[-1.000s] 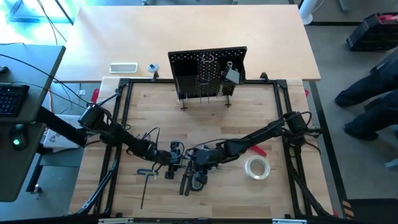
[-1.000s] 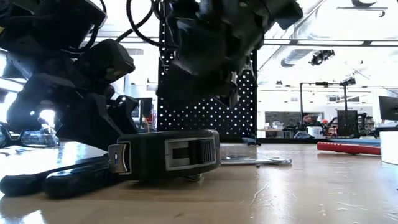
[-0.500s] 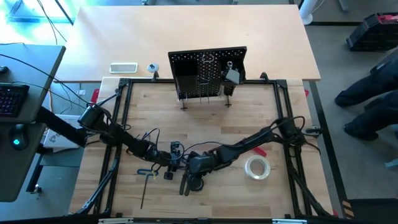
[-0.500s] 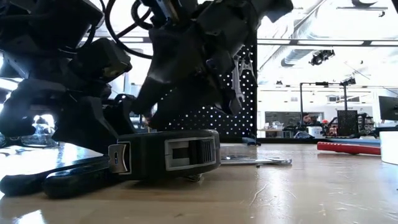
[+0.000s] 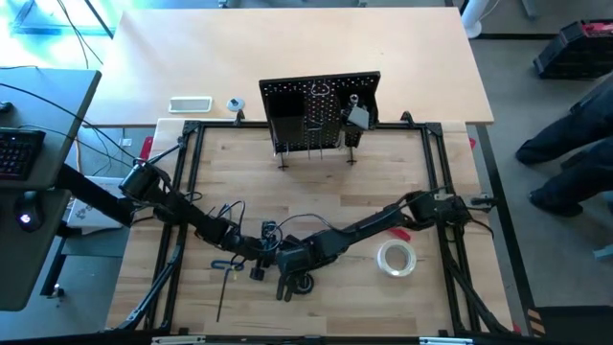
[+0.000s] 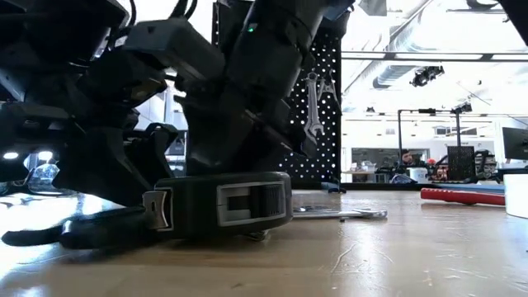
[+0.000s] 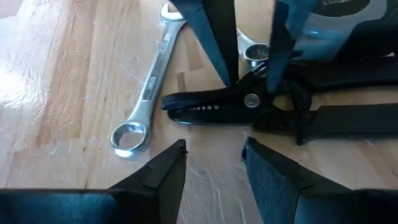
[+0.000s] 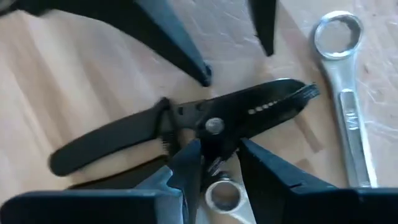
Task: Hang tools onto peg board
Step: Hang the gray tape measure on the pegboard
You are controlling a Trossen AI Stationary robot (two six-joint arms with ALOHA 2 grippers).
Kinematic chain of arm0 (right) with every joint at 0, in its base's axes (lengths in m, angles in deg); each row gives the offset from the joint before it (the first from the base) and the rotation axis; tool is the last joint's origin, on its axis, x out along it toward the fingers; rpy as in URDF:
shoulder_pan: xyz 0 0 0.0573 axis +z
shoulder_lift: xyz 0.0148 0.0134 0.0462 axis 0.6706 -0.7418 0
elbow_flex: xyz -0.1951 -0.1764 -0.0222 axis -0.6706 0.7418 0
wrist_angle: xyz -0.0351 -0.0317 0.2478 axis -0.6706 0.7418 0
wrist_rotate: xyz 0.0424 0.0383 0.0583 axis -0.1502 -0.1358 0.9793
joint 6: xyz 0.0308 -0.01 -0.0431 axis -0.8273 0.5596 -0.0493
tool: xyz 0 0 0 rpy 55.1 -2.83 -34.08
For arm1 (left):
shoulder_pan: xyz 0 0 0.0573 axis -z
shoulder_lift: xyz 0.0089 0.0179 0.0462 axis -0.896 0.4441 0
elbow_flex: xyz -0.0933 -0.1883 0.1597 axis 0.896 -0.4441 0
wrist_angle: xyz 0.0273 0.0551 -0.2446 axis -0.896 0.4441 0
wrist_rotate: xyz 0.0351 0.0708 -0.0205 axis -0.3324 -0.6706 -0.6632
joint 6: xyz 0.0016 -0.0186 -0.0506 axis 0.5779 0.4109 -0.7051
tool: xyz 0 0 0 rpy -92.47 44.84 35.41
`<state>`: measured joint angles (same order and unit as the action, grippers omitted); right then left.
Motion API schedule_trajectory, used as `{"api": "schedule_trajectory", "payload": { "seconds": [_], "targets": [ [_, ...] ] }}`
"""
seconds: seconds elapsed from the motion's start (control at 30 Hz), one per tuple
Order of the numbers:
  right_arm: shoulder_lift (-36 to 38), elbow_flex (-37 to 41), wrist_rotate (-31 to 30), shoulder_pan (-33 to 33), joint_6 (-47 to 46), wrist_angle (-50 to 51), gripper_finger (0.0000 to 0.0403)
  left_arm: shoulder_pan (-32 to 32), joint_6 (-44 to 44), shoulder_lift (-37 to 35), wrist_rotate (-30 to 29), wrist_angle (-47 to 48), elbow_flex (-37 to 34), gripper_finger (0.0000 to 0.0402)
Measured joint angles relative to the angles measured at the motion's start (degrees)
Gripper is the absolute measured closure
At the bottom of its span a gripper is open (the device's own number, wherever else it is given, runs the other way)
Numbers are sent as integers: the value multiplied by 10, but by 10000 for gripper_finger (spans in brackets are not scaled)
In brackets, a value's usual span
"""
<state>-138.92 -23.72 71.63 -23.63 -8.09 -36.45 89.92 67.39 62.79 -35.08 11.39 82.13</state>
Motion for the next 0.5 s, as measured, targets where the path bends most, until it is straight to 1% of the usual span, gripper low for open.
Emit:
{"api": "schedule_trajectory", "payload": {
  "seconds": [0.13, 0.2, 0.27, 0.33, 0.43, 0.5],
  "targets": [
    [-24, -40, 7, 1, -4, 39, 297, 0, 0, 0, 1, 0, 0, 246],
    [-28, -45, 8, 1, -4, 53, 298, 0, 0, 0, 0, 0, 0, 246],
    [-28, -45, 3, 3, -8, 61, 308, 0, 1, 0, 0, 0, 0, 246],
    [-28, -45, -3, 7, -3, 71, 331, 0, 6, 0, 0, 0, 0, 245],
    [-28, -45, -7, 13, 18, 76, 383, 0, 6, 0, 0, 0, 0, 245],
    [-29, -45, -9, 16, 28, 78, 394, 0, 10, 0, -1, -1, 0, 245]
  ]
}}
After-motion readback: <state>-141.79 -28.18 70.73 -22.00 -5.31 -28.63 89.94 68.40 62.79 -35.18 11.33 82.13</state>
